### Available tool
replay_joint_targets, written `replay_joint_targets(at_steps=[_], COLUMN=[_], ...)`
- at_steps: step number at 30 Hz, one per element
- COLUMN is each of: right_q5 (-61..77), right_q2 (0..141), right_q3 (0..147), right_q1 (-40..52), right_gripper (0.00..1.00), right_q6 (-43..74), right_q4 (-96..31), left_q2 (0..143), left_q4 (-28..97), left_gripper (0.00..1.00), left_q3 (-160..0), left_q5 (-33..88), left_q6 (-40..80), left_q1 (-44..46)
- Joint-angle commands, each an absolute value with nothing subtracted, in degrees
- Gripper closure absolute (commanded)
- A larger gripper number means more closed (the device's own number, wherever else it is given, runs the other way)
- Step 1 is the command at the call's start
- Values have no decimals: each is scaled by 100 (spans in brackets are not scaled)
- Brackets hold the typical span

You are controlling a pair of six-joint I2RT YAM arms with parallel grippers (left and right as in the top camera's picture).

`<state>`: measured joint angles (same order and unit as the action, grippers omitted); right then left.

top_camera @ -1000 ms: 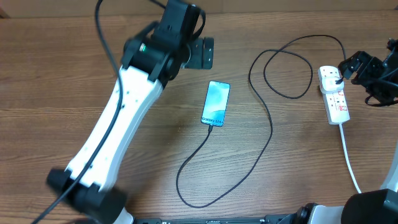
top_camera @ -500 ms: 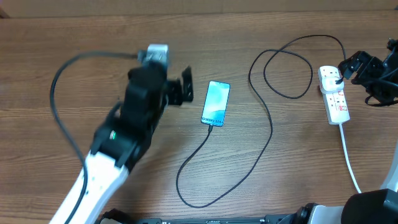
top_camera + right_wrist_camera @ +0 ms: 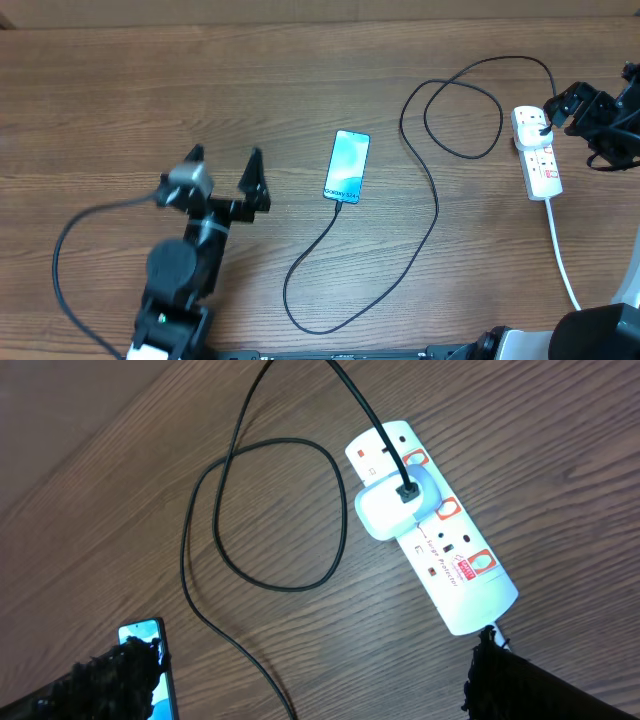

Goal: Plug charger to phone and switch on socket

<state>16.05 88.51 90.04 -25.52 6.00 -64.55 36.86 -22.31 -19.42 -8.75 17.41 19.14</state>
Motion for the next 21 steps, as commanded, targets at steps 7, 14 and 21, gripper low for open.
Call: replay_joint_targets(at_steps=[7, 14, 21], right_q5=[1546, 1546, 1546], right_q2=[8831, 8831, 8831], right_q3=[9113, 9113, 9113], right_q1=[-2547, -2547, -2547], right_gripper=[0, 0, 0], right_q6=[600, 600, 600], right_q4=[-6442, -6442, -6442], left_q2=[2091, 1050, 497], left_q4=[-2425, -2305, -1275], left_gripper=[0, 0, 0], left_q3=[-729, -21, -27], left_q5=[-576, -309, -316], left_q6=[1782, 1824, 1793], left_q1=[1258, 742, 506])
